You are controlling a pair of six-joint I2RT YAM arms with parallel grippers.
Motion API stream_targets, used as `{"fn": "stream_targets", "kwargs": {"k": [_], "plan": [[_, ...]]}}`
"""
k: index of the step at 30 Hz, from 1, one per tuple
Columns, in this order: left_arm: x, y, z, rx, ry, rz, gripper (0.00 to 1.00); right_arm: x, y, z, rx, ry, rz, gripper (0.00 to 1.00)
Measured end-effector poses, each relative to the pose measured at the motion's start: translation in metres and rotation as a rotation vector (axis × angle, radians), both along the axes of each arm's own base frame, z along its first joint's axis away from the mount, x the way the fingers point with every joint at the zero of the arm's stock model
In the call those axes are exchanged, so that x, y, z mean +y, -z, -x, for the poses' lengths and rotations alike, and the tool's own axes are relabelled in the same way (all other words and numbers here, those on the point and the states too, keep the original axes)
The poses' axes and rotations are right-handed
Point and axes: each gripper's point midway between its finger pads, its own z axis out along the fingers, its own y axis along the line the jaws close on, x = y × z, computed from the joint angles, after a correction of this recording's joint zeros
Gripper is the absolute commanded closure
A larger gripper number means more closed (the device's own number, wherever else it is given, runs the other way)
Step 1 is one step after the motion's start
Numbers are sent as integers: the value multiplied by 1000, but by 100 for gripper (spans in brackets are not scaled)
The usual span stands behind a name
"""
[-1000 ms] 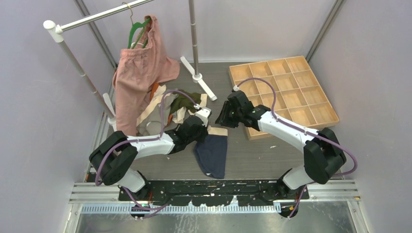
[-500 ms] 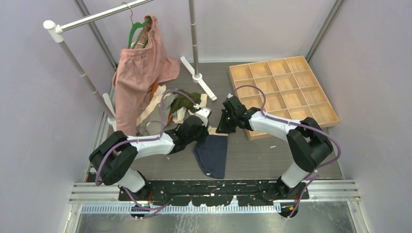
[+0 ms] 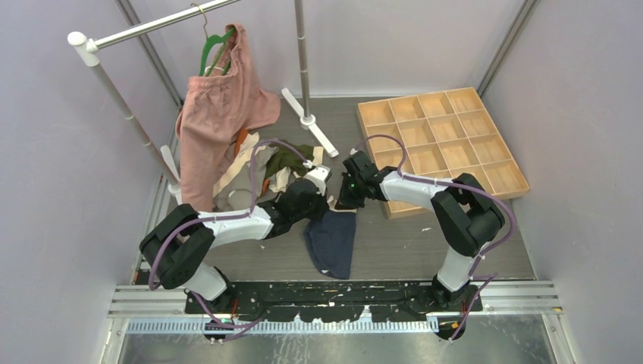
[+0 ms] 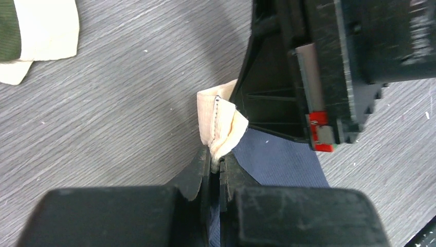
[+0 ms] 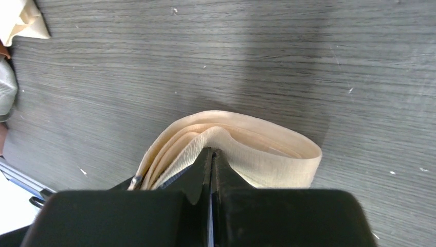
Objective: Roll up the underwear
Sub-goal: Fold the underwear at the center of the board.
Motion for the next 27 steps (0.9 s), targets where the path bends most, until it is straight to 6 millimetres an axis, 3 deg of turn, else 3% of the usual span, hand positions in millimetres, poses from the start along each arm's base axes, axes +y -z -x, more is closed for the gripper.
{"fn": "stream_targets", "kwargs": {"k": [5, 11, 18, 27], "plan": [[-8, -5, 3, 12, 27, 29, 99, 1, 10, 0, 15, -3, 6, 99], [-14, -6, 7, 42, 43, 66, 99, 8, 8, -3, 4, -13, -24, 99], [-22, 4, 6, 91, 40, 90, 99, 12, 10, -5, 7, -10, -63, 98], [-19, 11, 2, 96, 1, 78, 99, 3, 4, -1, -9, 15, -63, 77]]}}
